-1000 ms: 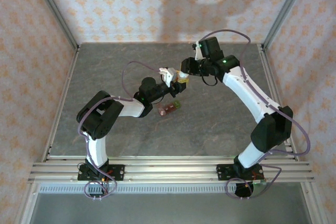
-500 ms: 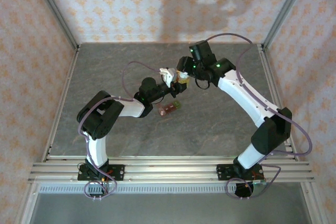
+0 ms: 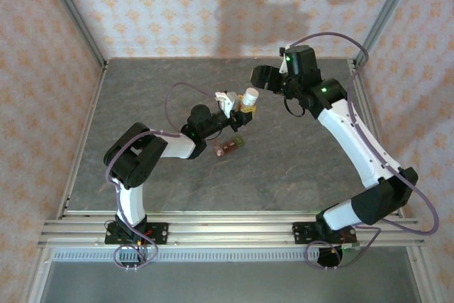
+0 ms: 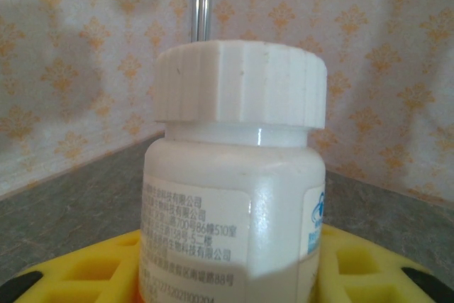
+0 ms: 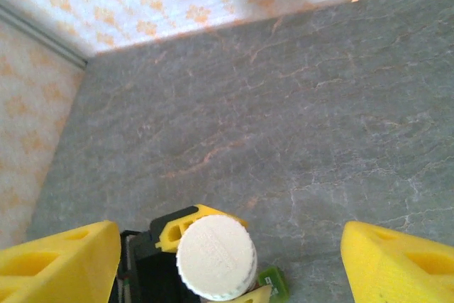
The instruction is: Sort the pills into containers
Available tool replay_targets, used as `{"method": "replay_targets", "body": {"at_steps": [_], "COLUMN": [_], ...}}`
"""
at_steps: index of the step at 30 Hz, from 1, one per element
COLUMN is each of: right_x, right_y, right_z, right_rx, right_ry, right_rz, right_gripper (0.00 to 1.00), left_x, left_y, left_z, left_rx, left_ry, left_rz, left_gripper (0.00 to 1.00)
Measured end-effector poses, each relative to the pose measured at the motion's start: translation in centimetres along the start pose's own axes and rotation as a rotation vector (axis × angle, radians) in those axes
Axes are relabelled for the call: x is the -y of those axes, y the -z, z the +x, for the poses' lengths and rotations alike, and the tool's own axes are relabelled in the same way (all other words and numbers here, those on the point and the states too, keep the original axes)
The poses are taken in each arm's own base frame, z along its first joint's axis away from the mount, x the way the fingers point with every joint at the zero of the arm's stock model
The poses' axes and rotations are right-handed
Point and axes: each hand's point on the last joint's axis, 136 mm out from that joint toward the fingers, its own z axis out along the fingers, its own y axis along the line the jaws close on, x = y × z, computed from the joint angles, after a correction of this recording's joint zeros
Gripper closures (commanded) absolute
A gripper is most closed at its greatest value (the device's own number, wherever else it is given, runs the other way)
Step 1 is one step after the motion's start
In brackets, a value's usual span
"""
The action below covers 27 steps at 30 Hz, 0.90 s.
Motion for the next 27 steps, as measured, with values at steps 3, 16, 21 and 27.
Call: {"method": "replay_targets", "body": {"at_steps": [3, 16, 21, 27], "right_x": [0.0, -0.6, -0.9, -1.0], "right_y": [-1.8, -3.8, -3.9, -4.1], "right_z": [1.3, 3.9, 4.1, 4.3], "right_rx": [-0.066, -0.188, -0.199, -0.207], "right_ry": [0.053, 0.119, 0.125, 0.125], "right_rz": [-0.024, -0.103, -0.120, -0.130], "right_gripper": [0.21, 0.39, 0.54, 0.61], "left_x": [0.0, 0.1, 0.1, 0.1], "left_y": [0.0, 0.0, 0.0, 0.0], "left_z": [0.0, -0.2, -0.2, -0.1], "left_rx": [0.000, 0.004, 0.002, -0.001], "left_ry": [0.000, -0.002, -0.001, 0.000], "left_rz": [0.000, 0.004, 0.004, 0.003], "left_gripper": [1.00, 1.00, 1.00, 1.00]}}
